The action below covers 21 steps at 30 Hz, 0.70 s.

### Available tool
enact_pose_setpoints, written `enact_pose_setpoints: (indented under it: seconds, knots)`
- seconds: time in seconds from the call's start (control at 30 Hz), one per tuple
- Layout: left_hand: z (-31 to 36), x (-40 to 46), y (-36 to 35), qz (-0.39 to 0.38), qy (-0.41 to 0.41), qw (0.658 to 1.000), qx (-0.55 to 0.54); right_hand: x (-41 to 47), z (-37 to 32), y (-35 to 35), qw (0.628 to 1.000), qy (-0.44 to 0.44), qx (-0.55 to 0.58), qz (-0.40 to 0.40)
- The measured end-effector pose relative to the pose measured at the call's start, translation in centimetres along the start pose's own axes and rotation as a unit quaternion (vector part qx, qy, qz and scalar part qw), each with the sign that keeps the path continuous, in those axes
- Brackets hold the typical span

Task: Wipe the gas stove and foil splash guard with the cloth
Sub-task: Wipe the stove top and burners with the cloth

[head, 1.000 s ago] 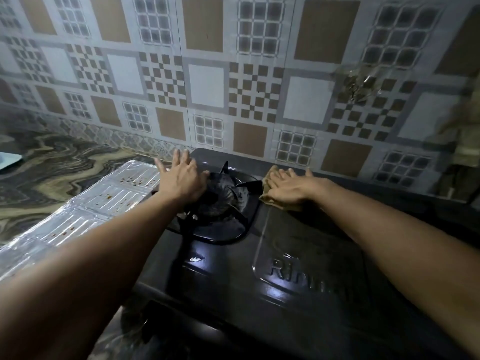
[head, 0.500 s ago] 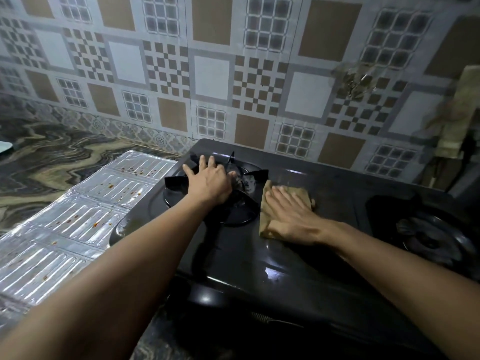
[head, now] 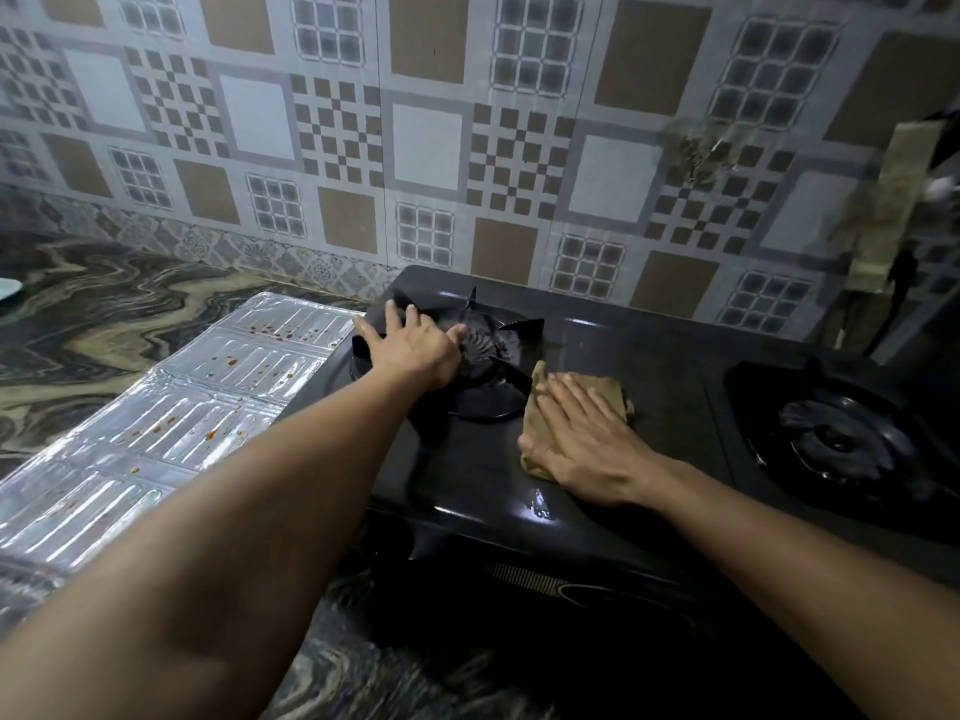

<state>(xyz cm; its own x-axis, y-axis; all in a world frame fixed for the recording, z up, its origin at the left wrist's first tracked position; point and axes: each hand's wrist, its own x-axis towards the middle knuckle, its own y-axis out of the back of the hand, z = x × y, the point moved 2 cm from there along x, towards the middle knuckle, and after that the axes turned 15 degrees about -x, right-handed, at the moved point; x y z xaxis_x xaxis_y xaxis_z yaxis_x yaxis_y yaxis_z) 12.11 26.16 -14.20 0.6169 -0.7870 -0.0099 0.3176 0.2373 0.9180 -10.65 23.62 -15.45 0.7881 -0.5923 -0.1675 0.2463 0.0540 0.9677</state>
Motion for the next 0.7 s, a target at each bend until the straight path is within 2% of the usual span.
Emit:
enact_pose_setpoints:
  seconds: [0.23,0.4,0.47,0.57,0.7]
  knots:
    - [0.6,-0.2,0.0,0.041,-0.004,0.998,-0.051,-4.1,-4.2,0.0,1.0,0.012,-0.007,0.001]
    - [0.7,-0.3,1.1,-0.013,-0.039,0.997,-0.059,-5.1,-7.1,0.5,0.996,0.069,-0.04,0.044]
    - [0.0,-0.1,2.1,-0.018,-0.049,0.991,-0.122,-5.1,-8.4,0.8,0.993,0.084,-0.045,0.071]
    - [-1.9,0.0,3.8,0.037,-0.058,0.972,-0.223,-4.5,-8.6,0.7,0.992,0.08,-0.057,0.079]
    - [-6.1,-0.8,5.4,0.092,-0.045,0.962,-0.251,-4.2,-9.3,0.9,0.991,0.097,-0.067,0.061]
